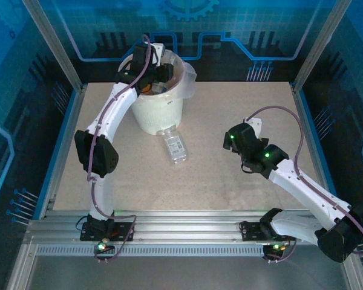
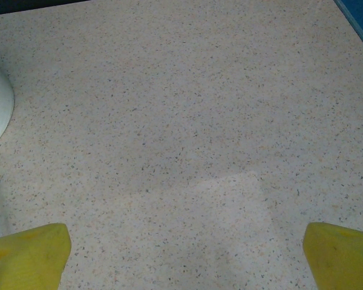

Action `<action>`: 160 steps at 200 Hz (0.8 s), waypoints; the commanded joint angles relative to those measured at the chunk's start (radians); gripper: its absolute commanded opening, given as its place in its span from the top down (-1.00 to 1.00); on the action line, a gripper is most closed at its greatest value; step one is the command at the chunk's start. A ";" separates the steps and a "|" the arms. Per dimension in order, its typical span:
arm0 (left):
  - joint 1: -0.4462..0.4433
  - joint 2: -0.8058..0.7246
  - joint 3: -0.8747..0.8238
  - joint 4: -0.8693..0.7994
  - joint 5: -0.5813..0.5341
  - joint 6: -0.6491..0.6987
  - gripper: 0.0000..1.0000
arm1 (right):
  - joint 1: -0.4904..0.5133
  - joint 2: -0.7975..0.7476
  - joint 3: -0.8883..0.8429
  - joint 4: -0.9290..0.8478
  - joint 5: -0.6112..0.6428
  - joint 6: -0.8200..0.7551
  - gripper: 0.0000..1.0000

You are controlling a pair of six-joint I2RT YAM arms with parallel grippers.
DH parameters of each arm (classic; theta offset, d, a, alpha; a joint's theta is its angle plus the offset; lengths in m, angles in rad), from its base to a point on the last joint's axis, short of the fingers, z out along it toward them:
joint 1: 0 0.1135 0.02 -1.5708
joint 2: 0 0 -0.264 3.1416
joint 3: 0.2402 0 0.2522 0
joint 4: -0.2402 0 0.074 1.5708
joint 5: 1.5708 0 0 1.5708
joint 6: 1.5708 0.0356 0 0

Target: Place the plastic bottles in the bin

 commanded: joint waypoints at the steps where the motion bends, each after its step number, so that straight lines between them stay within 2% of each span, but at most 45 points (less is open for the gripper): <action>1: -0.008 0.005 0.036 -0.036 -0.011 -0.002 -0.20 | -0.008 -0.010 -0.003 -0.019 0.002 0.021 -0.99; 12: -0.009 0.000 0.038 -0.036 -0.009 -0.001 -0.36 | -0.008 -0.009 -0.003 -0.020 0.004 0.020 -0.99; 77: -0.012 -0.056 0.049 -0.020 -0.011 0.024 -0.72 | -0.008 -0.007 -0.004 -0.018 0.000 0.021 -0.99; 120: -0.014 -0.101 0.029 0.029 -0.034 0.040 -0.84 | -0.007 -0.009 -0.005 -0.015 -0.002 0.021 -0.99; 131: -0.016 -0.110 0.017 0.061 -0.042 0.036 -0.81 | -0.008 -0.008 -0.006 -0.013 -0.005 0.020 -0.99; 148: -0.017 -0.111 0.013 0.095 -0.053 0.034 -0.50 | -0.007 -0.007 -0.006 -0.012 -0.010 0.021 -0.99; 160: -0.017 -0.102 0.020 0.107 -0.057 0.035 -0.38 | -0.007 -0.007 -0.007 -0.012 -0.010 0.020 -0.99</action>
